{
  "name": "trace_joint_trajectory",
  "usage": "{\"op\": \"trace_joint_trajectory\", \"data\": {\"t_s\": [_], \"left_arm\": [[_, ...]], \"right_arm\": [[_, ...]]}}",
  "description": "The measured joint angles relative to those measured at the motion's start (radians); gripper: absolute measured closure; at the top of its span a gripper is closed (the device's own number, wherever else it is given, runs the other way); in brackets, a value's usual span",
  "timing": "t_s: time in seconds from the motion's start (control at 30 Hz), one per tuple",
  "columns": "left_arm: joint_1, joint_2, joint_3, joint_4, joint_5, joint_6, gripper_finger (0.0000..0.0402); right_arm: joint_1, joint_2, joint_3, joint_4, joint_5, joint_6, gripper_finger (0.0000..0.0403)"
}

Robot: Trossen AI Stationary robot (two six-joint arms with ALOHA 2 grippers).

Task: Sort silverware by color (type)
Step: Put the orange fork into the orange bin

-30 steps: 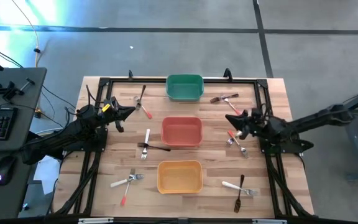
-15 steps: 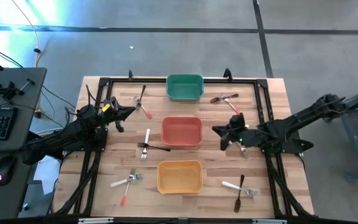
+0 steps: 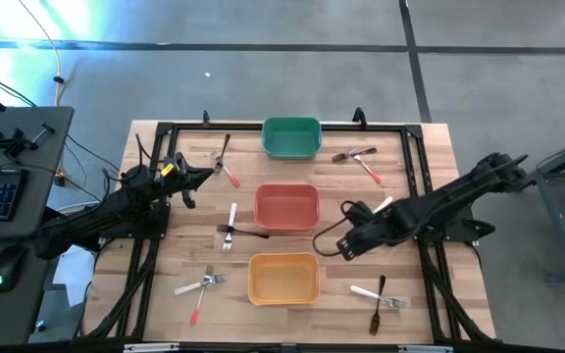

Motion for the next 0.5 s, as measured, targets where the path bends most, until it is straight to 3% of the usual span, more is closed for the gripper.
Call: {"op": "trace_joint_trajectory", "data": {"t_s": [0.33, 0.5], "left_arm": [[0.0, 0.0, 0.0, 0.0, 0.0, 0.0, 0.0401], [0.0, 0.0, 0.0, 0.0, 0.0, 0.0, 0.0401]], "right_arm": [[-0.061, 0.169, -0.034, -0.151, -0.137, -0.007, 0.0396], [-0.11, 0.213, -0.037, -0.272, -0.195, -0.009, 0.0343]]}}
